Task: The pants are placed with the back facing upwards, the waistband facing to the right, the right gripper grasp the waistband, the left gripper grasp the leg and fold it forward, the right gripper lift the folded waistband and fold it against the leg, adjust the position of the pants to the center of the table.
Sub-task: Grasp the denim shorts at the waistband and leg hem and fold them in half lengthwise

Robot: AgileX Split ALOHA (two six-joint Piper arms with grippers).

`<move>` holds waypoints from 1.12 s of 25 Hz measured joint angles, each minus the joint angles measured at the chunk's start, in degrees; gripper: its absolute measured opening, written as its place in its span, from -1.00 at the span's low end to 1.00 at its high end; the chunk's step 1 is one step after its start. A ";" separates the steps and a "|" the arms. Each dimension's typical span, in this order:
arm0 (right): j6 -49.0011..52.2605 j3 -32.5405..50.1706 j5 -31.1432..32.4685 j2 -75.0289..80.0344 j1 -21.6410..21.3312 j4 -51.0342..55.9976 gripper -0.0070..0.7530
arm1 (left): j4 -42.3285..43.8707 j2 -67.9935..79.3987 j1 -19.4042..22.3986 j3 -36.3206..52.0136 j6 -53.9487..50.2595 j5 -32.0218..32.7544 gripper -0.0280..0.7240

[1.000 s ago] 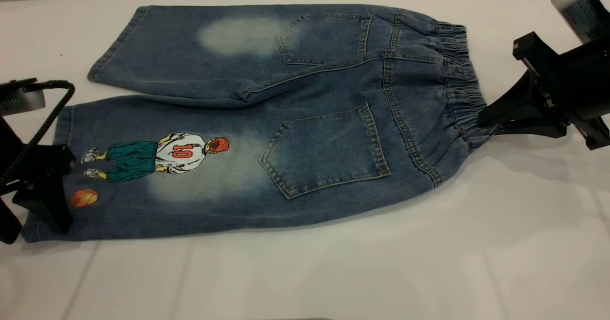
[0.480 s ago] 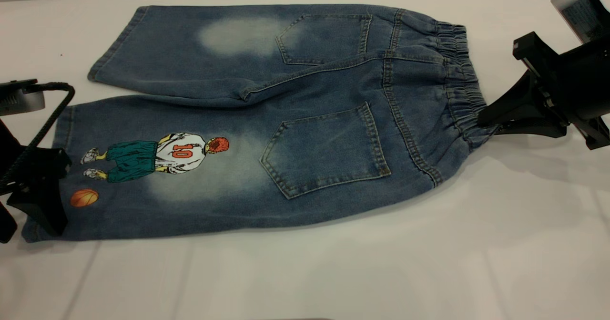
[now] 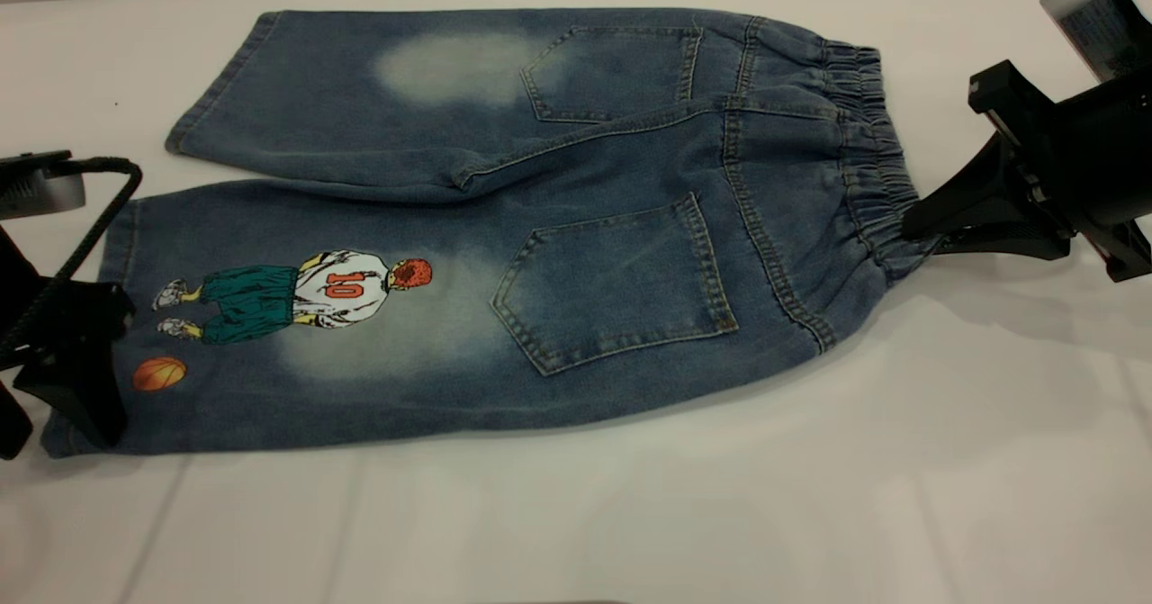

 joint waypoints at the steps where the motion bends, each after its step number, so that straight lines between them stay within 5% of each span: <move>1: 0.00 0.00 0.05 0.00 0.00 0.00 -0.90 | 0.00 0.38 0.00 0.00 0.00 -0.22 0.31; 8: -0.19 0.00 0.05 0.00 0.00 0.05 -0.90 | 0.06 1.68 0.00 -0.11 -0.05 -0.34 0.22; 16: -1.09 0.00 2.88 0.00 0.00 -0.34 -0.90 | -0.03 1.68 0.00 -0.40 -0.19 2.40 -0.80; 28: -1.27 0.00 6.72 -0.07 0.00 -0.65 -0.90 | -3.91 -5.54 0.00 -9.55 4.34 9.81 -0.83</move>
